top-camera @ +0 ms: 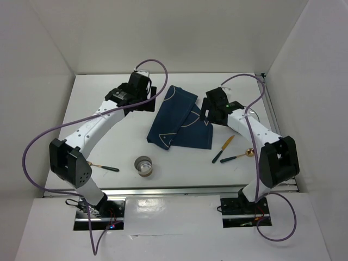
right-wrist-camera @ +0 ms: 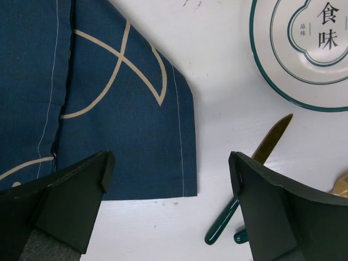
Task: Set the dinner table for one person
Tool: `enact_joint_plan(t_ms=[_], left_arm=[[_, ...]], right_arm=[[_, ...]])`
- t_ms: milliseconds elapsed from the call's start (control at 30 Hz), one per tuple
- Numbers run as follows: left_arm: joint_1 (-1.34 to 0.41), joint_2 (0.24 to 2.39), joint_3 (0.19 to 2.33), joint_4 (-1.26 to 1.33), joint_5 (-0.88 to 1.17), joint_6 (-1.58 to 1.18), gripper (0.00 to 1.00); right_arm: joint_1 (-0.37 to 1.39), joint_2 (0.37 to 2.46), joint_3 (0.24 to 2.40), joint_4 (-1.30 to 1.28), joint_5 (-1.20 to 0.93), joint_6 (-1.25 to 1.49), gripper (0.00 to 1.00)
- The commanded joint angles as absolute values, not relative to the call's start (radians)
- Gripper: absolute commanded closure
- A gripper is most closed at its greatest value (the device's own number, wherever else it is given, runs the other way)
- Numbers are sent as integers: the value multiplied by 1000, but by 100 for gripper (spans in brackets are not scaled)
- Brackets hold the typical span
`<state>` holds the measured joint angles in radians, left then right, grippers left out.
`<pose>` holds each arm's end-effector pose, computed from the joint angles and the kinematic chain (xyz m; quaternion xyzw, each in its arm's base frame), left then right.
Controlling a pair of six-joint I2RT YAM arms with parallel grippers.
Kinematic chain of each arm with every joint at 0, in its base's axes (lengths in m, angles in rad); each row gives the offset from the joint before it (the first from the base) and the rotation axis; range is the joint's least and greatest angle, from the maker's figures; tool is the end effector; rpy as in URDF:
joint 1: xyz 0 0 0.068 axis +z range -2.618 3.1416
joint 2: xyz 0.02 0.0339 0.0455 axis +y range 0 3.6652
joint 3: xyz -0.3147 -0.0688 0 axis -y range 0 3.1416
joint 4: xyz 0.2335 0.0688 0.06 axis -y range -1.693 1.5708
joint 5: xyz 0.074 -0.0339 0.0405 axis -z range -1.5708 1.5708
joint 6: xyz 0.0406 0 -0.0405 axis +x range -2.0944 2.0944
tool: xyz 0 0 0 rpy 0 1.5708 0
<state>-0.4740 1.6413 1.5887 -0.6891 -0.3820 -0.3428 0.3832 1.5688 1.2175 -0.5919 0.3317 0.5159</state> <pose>0.3280 -0.1512 0.3996 -0.0174 0.9017 0.0024 0.4319 0.3066 0.1093 0.3132 0.1130 0.9327 -0.0091 0.3424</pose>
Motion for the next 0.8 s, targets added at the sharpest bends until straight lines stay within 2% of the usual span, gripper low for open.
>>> enact_joint_plan(t_ms=[0,333,467,500,600,733,767], left_arm=[[-471,1548,1548,-657,-322,-368,0],[-610,1555,1473,-632,-370,-313,0],[-673,1584,1424,-632,-358,-304,7],[-699,1598,1399,-618,-357,-304,14],[-742,1614,1359,-578,-336,-304,16],[-799,1738,1359,-568,-345,-313,17],[-828,1759,1359,-568,-404,-324,14]], right_arm=[[379,1494,1194,-591,331,528,0],[379,1424,1126,-581,322,557,0],[379,1359,1071,-560,285,557,0],[370,1336,1045,-551,263,557,0],[370,1299,997,-551,230,548,0],[370,1250,928,-551,193,548,1],[370,1238,914,-551,193,548,1]])
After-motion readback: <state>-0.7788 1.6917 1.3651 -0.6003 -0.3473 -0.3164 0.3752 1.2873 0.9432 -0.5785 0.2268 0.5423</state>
